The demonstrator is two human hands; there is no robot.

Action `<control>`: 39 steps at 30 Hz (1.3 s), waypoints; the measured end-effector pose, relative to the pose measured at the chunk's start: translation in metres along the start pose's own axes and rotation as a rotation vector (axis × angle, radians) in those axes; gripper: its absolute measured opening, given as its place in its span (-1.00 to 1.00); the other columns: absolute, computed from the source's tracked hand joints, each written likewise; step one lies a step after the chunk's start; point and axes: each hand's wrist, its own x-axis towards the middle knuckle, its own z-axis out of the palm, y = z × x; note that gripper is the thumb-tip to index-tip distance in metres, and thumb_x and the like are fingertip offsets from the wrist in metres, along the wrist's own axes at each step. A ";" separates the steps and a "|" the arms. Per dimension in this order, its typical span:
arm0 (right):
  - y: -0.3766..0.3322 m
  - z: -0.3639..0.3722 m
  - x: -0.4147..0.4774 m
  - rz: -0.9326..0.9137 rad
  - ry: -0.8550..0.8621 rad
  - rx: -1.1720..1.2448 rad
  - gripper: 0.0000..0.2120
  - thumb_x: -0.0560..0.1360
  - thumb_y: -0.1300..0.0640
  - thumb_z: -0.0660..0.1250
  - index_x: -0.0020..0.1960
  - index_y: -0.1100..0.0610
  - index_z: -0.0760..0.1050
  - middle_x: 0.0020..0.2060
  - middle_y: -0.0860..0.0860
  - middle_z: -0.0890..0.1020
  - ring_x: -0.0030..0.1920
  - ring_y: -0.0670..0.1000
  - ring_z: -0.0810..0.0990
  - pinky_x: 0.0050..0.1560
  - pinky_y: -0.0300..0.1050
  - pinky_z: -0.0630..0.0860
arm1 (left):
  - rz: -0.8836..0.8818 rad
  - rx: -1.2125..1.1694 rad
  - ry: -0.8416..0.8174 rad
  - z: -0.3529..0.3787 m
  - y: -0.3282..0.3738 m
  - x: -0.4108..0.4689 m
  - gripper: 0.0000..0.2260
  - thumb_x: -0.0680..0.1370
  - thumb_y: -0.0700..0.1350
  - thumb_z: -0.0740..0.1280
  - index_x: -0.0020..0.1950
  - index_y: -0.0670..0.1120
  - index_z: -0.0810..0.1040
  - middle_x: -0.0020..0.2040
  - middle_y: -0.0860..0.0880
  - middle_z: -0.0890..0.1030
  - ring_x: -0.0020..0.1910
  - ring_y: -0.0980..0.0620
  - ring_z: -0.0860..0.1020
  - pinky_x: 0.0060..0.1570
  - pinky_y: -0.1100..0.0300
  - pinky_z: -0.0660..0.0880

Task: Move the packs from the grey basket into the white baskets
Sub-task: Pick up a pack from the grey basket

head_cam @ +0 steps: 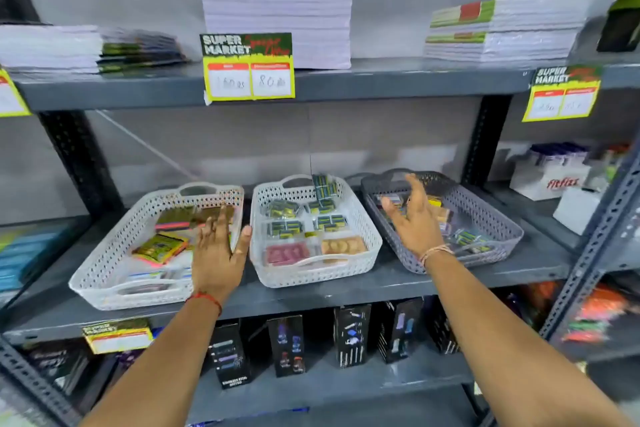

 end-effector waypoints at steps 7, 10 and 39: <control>0.074 0.001 0.040 0.229 -0.330 -0.241 -0.51 0.57 0.01 0.19 0.43 0.19 0.22 0.35 0.26 0.42 0.32 0.25 0.44 0.33 0.08 0.38 | -0.067 0.101 -0.093 0.046 -0.014 0.000 -0.17 0.36 0.35 -0.15 0.44 -0.18 0.17 0.41 -0.28 0.31 0.42 -0.27 0.19 0.40 -0.16 0.12; 0.093 0.001 0.053 0.260 -0.574 -0.471 -0.64 0.59 0.10 0.11 0.32 0.23 0.37 0.28 0.26 0.49 0.24 0.21 0.49 0.17 -0.06 0.40 | -0.032 0.255 -0.098 0.056 -0.020 0.001 -0.19 0.40 0.34 -0.17 0.40 -0.20 0.24 0.39 -0.26 0.36 0.40 -0.26 0.24 0.39 -0.15 0.14; -0.049 0.136 0.047 -0.116 -0.803 -0.047 -0.56 0.32 0.36 0.46 0.18 0.24 0.50 0.16 0.12 0.58 0.15 0.08 0.53 0.19 -0.16 0.47 | -0.042 0.332 -0.092 0.045 -0.028 -0.012 -0.24 0.40 0.44 -0.12 0.24 -0.04 0.50 0.25 -0.27 0.52 0.28 -0.24 0.44 0.24 -0.12 0.37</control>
